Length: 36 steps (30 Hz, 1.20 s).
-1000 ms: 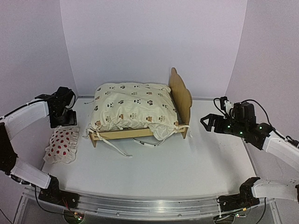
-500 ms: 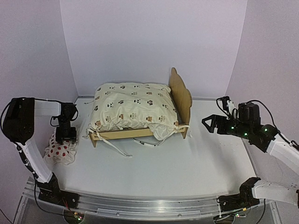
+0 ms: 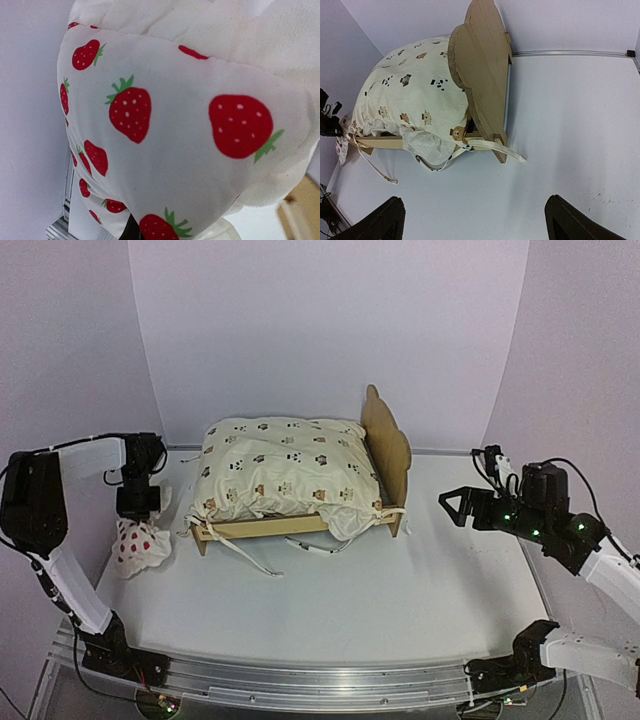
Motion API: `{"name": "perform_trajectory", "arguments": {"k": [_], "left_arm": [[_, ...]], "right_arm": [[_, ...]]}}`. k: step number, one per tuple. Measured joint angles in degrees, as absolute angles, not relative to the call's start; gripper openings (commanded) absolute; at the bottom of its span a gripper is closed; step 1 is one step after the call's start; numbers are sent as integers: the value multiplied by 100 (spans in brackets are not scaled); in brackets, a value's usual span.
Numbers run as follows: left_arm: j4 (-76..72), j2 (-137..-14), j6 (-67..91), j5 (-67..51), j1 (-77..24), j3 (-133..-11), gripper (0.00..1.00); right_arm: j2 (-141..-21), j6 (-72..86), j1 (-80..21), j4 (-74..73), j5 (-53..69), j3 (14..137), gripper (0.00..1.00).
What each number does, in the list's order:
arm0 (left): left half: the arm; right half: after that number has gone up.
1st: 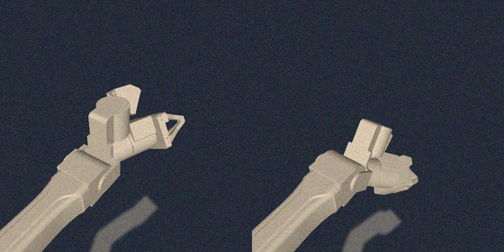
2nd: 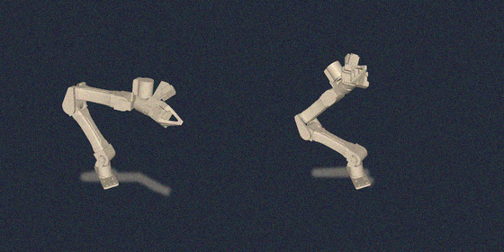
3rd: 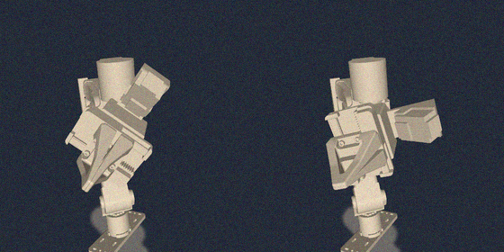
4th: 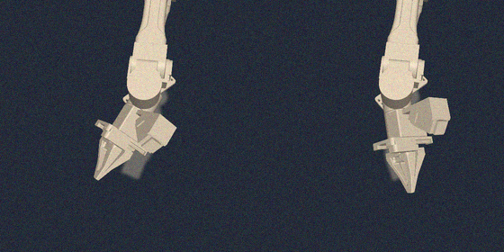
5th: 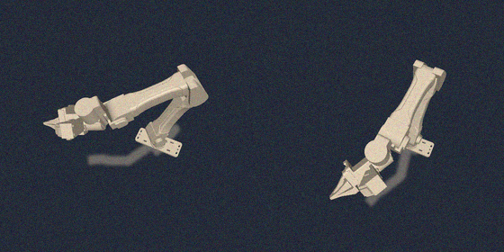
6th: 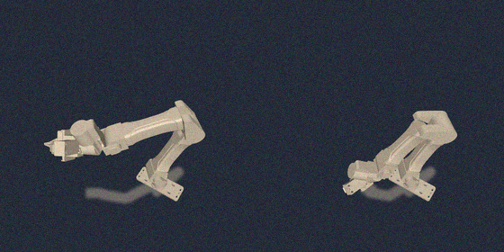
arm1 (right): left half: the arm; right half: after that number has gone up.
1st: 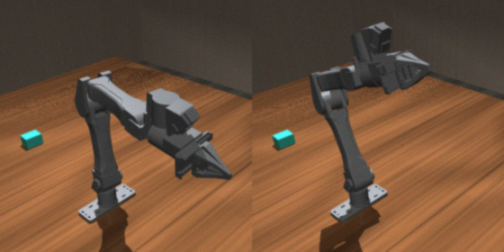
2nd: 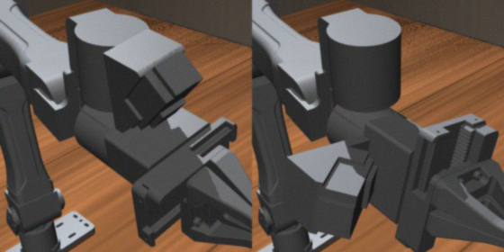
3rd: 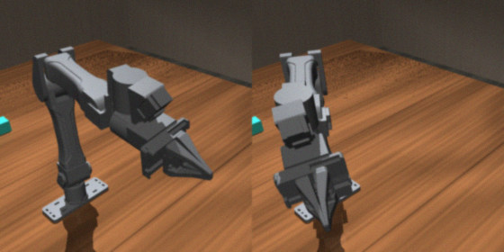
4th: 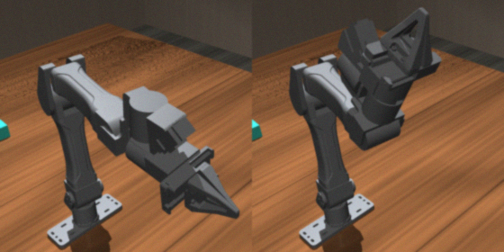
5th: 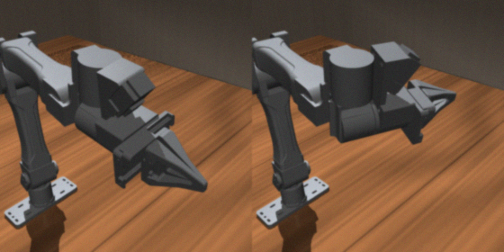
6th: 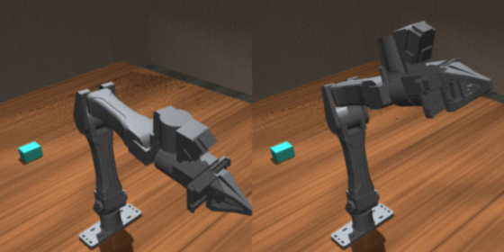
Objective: Set up the pet bed
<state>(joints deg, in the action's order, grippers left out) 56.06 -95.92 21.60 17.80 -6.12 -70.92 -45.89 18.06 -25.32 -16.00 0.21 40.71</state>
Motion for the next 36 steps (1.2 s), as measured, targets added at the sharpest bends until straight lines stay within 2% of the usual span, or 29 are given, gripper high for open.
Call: {"name": "perform_trajectory", "arguments": {"k": [7, 12, 25, 36], "left_arm": [[5929, -8741, 2759, 1246, -1573, -9001, 0], [5667, -8542, 3126, 523, -1806, -9349, 0], [4140, -9993, 3878, -828, -2990, -10339, 0], [3421, -10917, 4349, -1569, -3227, -11325, 0]], "right_arm": [[-4603, 1854, -2532, -1738, 199, 4072, 98], [-4759, 2011, -2532, -1832, 641, 4282, 98], [-6482, 2638, -2740, -1270, 2679, 6023, 98], [-8894, 1592, -4163, -1006, 2454, 8278, 98]]}}
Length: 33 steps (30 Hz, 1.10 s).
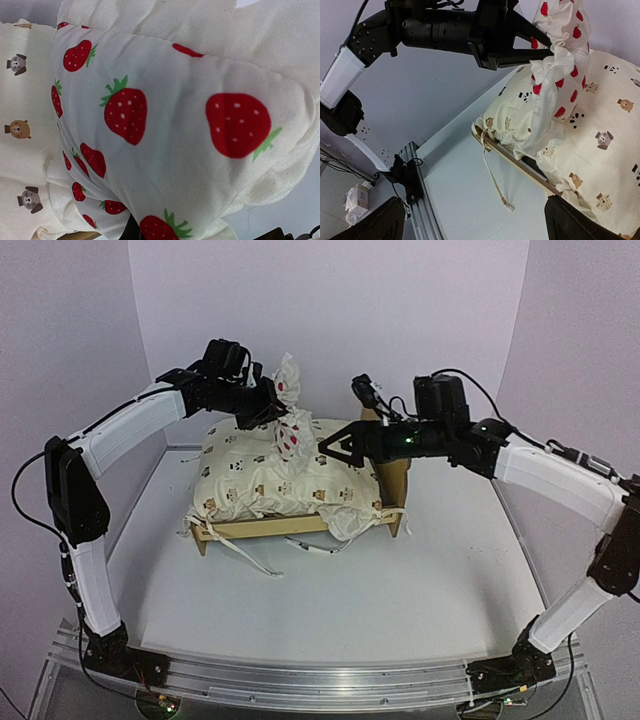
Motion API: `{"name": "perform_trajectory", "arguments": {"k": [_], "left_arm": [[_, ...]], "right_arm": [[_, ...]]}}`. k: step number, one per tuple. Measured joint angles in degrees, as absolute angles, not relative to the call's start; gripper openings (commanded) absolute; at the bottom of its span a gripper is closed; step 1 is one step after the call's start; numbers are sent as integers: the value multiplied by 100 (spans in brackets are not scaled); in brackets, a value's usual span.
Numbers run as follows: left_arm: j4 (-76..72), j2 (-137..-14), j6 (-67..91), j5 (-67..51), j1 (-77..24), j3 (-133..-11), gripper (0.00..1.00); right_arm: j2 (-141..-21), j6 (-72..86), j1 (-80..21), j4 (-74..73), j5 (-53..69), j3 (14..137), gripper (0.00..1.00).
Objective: Set up the pet bed
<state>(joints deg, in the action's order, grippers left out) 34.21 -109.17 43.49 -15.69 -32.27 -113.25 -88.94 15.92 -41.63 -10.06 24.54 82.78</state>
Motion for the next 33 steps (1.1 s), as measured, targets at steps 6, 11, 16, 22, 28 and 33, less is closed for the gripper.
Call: {"name": "perform_trajectory", "arguments": {"k": [6, 11, 16, 22, 28, 33], "left_arm": [[3264, -11030, 4374, -1811, -3225, -11325, 0], [3132, -11070, 4379, -1989, -3225, -11325, 0], [3056, -11091, 4374, -2083, -3225, -11312, 0], [2935, -11091, 4345, -2086, -3220, -11312, 0], [2934, -11091, 4326, -2108, -3221, -11312, 0], [2936, -11091, 4294, -2143, -3221, -11312, 7]], "right_arm": [[-9940, 739, -4508, -1015, 1502, 8869, 98], [-10722, -17, -4809, -939, 599, 9354, 98], [-11106, -377, -4970, -557, -93, 9583, 98], [-11235, -538, -4969, 42, -907, 9610, 92], [-11275, -687, -4965, 595, -1534, 9612, 66], [-11295, -728, -4954, 1001, -1689, 9612, 24]]}}
